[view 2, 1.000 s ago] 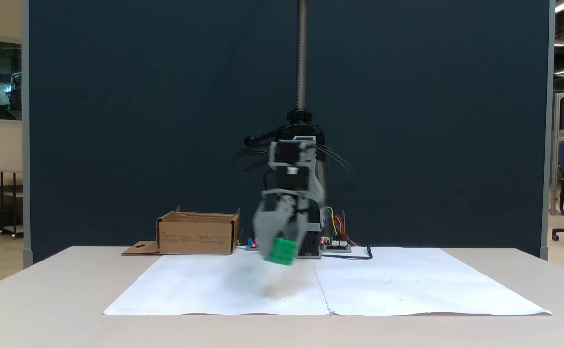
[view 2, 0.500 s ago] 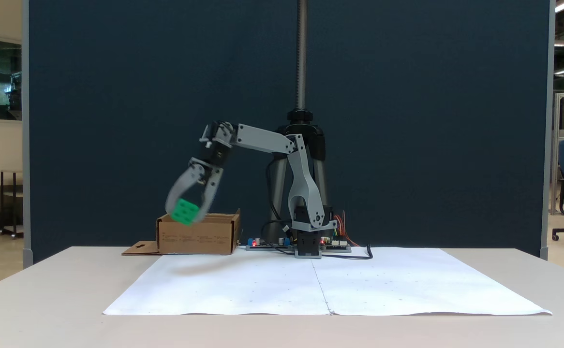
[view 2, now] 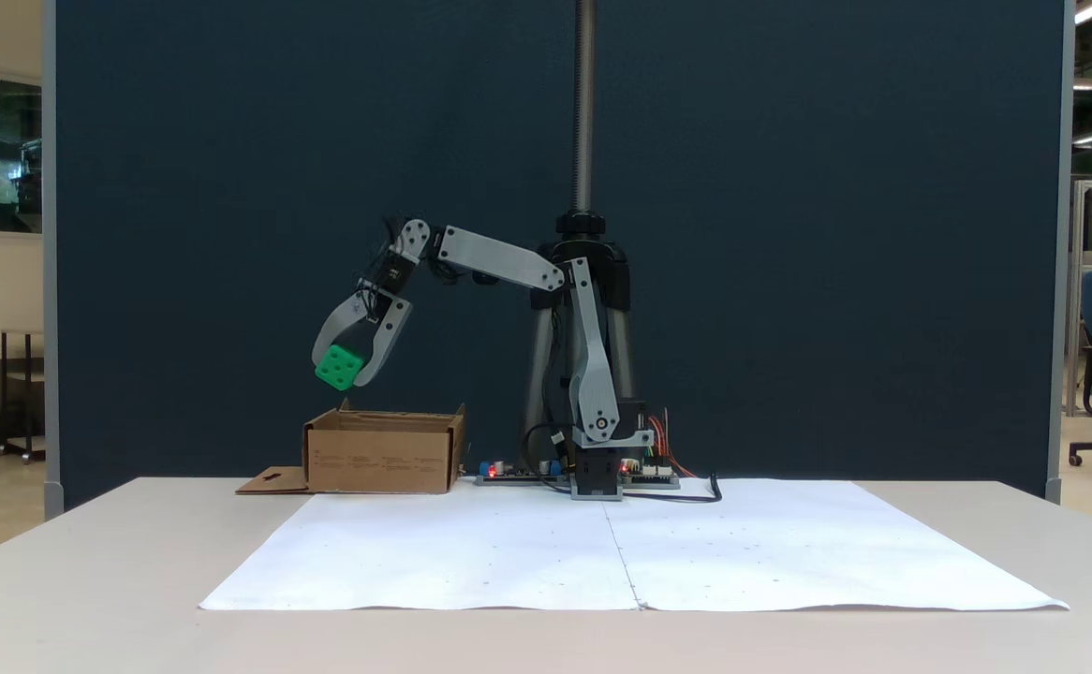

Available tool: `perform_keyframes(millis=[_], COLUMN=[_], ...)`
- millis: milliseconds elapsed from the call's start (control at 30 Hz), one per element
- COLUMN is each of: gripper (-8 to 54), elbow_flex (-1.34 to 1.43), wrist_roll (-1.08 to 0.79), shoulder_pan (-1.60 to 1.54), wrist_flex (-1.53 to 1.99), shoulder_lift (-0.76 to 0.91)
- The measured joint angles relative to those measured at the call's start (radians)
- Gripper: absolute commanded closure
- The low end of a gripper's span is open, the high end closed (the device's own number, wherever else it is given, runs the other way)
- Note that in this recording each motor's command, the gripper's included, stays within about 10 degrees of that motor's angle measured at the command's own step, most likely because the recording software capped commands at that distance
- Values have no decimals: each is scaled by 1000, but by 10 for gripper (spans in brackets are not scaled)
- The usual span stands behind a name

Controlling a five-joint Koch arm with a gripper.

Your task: Grasp a green dice and put it in the bin.

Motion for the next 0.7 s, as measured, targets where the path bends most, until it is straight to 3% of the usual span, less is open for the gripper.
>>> perform_keyframes(millis=[700], gripper=[329], elbow_flex=[0], wrist_roll=[-282], shoulder_pan=[353], wrist_flex=[156], shoulder_lift=[-126])
